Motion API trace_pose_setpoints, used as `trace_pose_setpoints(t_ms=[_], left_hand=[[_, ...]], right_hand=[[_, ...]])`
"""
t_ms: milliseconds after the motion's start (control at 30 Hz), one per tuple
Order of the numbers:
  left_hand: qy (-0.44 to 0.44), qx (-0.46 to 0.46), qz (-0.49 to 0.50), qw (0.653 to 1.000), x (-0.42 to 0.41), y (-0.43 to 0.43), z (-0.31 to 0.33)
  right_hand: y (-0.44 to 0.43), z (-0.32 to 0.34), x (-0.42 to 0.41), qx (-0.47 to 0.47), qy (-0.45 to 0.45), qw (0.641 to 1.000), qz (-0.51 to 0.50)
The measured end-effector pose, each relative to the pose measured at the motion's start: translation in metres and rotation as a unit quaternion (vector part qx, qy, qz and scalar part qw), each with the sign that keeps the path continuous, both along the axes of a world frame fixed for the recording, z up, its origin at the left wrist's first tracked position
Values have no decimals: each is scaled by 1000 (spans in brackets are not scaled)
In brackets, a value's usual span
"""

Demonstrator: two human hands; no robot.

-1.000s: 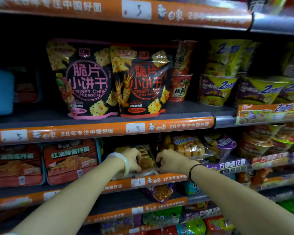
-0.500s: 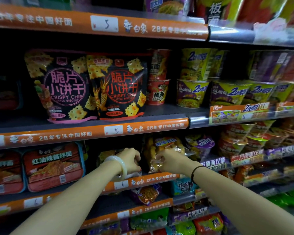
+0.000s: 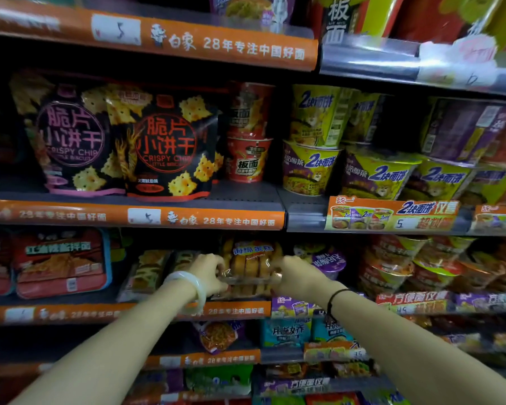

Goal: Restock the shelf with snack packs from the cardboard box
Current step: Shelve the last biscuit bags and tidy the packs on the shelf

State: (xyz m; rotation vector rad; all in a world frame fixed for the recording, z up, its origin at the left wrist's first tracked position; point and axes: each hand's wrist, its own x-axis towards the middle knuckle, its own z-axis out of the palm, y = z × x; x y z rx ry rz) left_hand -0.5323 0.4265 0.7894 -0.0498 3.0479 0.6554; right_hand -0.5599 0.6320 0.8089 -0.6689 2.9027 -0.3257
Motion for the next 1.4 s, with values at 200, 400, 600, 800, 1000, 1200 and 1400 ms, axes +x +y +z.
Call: trace_pose_setpoints(t_ms=[200, 400, 600, 800, 1000, 1200, 1400], left_hand=[[-1, 2, 25, 1000, -6, 4, -2], [-33, 55, -11, 998, -21, 6, -11], [-63, 122, -3, 990, -35, 3, -30], [-19, 141, 30, 989, -38, -1, -38], [19, 159, 81, 984, -32, -8, -45], [17, 198, 107, 974, -34, -7, -47], [-41, 280, 102, 954, -37, -9, -55]], right_hand=[[5, -11, -11, -13, 34, 999, -4], [8, -22, -27, 26, 24, 998, -45], [9, -35, -40, -78, -75, 992, -58], [7, -48, -41, -184, -55, 978, -78], [-1, -56, -54, -246, -37, 966, -73], [7, -67, -53, -283, -61, 951, -112], [11, -71, -50, -262, -131, 945, -143]])
